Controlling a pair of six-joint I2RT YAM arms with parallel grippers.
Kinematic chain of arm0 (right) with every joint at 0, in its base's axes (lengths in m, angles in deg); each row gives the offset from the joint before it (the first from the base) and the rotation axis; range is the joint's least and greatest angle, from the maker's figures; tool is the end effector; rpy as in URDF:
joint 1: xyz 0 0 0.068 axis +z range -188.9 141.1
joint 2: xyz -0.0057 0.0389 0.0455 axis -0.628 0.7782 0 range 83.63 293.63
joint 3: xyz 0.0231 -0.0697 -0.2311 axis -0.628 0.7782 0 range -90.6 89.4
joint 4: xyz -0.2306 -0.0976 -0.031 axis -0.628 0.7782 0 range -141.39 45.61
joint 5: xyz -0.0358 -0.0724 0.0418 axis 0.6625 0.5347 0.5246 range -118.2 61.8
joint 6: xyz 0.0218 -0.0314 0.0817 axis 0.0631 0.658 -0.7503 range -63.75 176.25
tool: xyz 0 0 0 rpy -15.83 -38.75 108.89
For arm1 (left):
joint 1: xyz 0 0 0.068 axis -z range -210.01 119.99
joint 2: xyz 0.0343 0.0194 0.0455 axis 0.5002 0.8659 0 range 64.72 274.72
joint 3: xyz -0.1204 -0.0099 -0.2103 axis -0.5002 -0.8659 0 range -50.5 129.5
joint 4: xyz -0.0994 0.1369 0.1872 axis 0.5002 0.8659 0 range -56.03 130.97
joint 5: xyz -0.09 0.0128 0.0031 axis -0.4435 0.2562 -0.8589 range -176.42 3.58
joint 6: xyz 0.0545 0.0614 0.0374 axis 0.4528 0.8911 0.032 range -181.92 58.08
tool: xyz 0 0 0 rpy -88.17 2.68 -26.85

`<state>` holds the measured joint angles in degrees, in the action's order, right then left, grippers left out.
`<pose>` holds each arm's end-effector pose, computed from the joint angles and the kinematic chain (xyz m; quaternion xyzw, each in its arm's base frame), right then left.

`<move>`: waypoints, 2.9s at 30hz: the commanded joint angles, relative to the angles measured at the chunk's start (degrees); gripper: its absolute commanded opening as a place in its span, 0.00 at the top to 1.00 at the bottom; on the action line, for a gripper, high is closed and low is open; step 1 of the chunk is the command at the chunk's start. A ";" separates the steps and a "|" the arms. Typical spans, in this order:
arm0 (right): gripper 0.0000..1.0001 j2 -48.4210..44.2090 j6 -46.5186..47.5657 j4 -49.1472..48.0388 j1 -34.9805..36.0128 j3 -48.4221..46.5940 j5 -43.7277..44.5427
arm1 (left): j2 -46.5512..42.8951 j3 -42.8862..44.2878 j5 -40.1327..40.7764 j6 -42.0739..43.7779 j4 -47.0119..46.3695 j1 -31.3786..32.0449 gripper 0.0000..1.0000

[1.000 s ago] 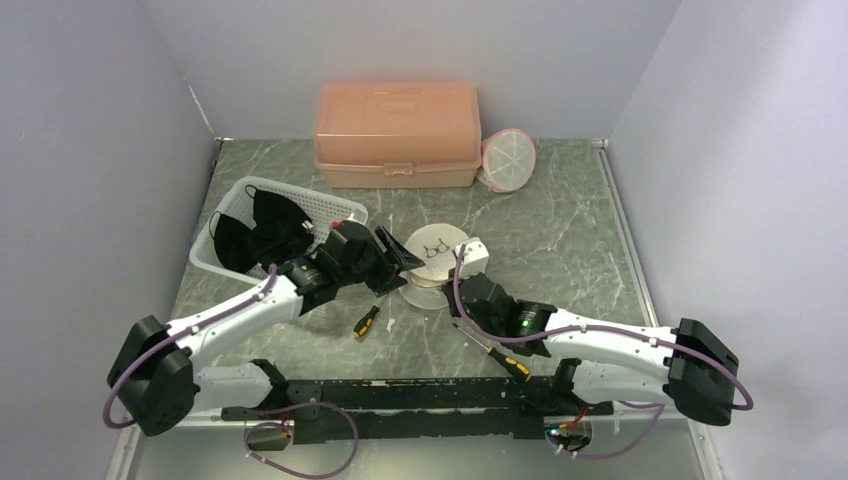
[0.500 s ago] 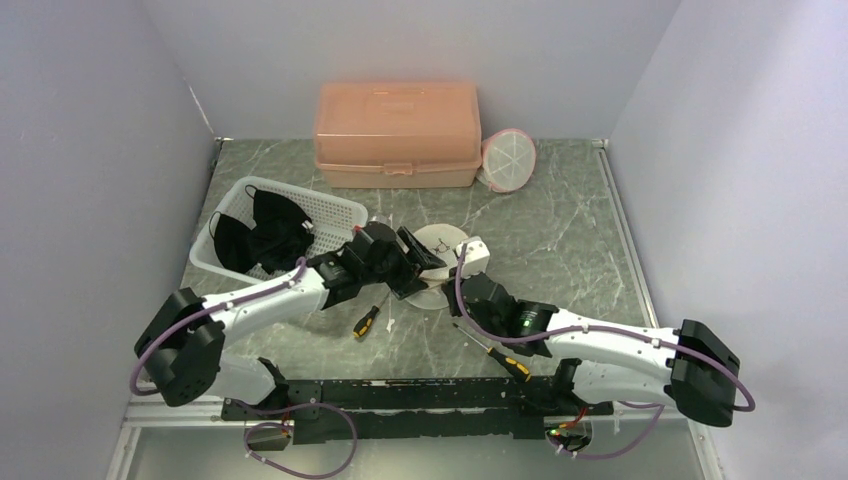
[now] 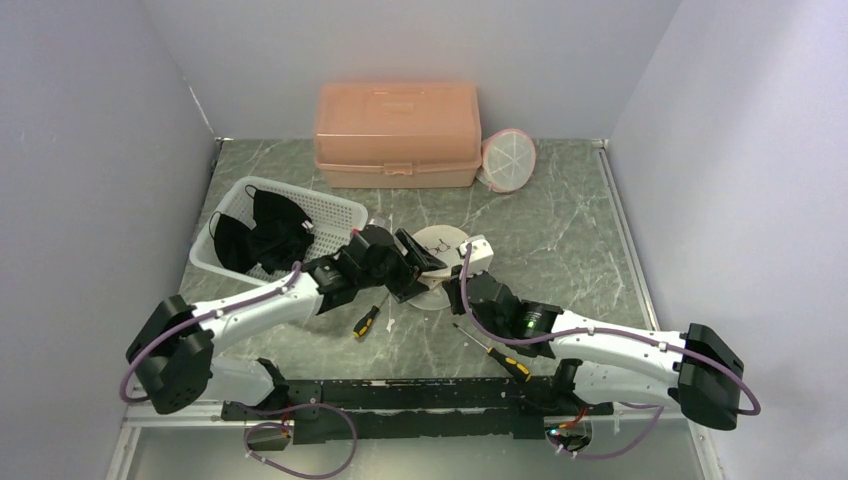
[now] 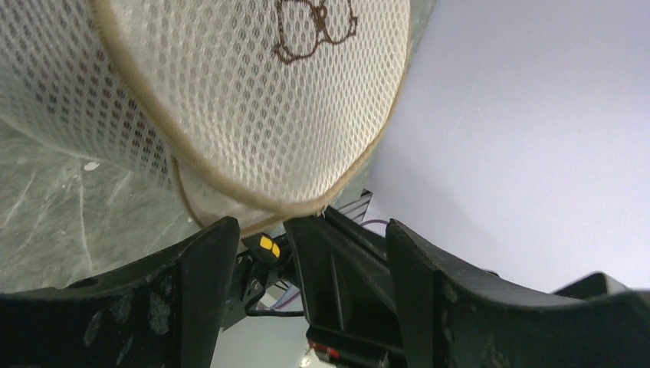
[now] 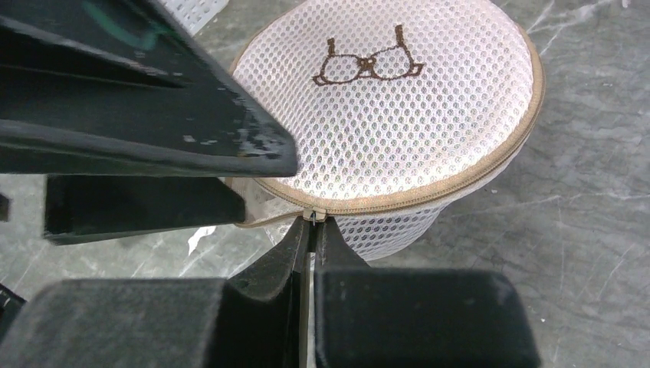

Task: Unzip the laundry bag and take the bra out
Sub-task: Unzip the laundry bag at the center of the board.

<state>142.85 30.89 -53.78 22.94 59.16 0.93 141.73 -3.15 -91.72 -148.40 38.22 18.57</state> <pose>0.1596 0.2151 0.1871 -0.1323 0.8234 0.1959 0.5159 0.2127 -0.2522 0.1898 -0.2657 0.8409 -0.4496 0.1418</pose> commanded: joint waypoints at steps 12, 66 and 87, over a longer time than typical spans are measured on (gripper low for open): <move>1.00 -1.41 1.39 -3.80 0.22 0.50 1.71 | -6.91 -4.64 1.64 -2.79 -0.70 0.61 0.28; 1.00 -19.58 11.33 -2.08 -4.40 5.42 2.31 | 5.24 20.11 -23.65 49.75 15.21 -12.98 0.97; 1.00 -8.05 2.04 -7.80 0.94 9.14 3.49 | -16.22 5.84 6.51 37.91 22.20 -13.44 0.17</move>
<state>135.11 33.84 -58.35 23.68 68.52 2.96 134.63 2.10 -90.15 -100.95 59.80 4.99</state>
